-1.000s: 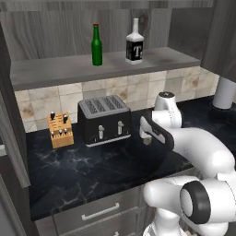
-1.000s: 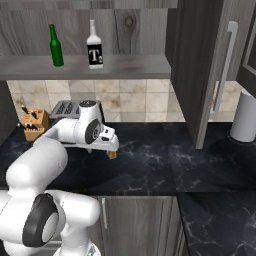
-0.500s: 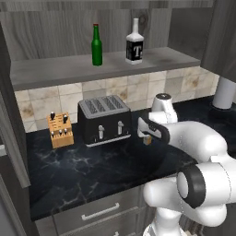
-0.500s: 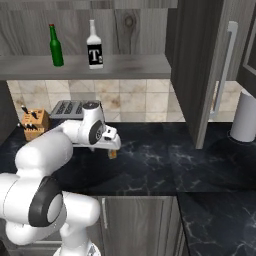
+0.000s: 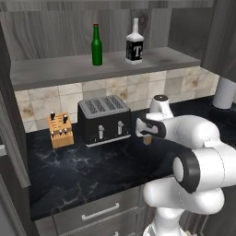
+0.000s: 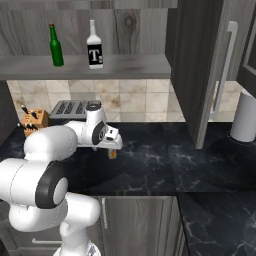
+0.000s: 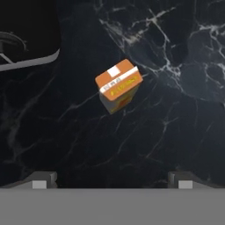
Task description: Sort all alcoholic drinks to one cabinet, and non-alcoholic drinks to the other.
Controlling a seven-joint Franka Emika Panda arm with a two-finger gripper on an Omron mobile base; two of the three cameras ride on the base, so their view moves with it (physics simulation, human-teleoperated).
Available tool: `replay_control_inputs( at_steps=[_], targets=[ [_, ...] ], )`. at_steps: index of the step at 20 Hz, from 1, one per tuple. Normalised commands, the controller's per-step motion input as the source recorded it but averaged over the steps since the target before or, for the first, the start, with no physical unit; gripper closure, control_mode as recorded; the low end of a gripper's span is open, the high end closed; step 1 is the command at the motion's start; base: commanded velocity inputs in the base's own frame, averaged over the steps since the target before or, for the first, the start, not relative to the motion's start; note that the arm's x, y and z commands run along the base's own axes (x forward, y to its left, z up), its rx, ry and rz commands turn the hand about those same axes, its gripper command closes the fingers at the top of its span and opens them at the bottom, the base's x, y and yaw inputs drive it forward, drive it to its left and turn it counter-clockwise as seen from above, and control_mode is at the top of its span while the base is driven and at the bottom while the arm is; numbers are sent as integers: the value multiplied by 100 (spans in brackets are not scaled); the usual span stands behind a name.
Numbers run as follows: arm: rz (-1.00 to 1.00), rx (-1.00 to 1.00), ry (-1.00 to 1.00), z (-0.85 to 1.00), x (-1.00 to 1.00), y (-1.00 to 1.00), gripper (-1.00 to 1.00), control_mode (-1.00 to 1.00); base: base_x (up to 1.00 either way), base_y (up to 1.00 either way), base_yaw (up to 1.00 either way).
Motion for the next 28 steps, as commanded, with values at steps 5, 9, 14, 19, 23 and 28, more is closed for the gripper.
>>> replay_control_inputs(
  at_steps=[5, 9, 14, 19, 23, 28],
  targets=[
    [0, 0, -4, -13, 22, 0, -100, -100, 0, 0, 0],
    [0, 0, -4, -10, 16, -2, -100, -100, 0, 0, 0],
    [0, 0, -2, -11, 22, -1, -100, -100, 0, 0, 0],
    [0, 0, 0, -14, 29, 0, -100, -100, 0, 0, 0],
    [0, 0, 0, -12, 29, 0, -100, -100, 0, 0, 0],
    [0, 0, 0, -13, 28, 0, -100, -100, 0, 0, 0]
  ],
)
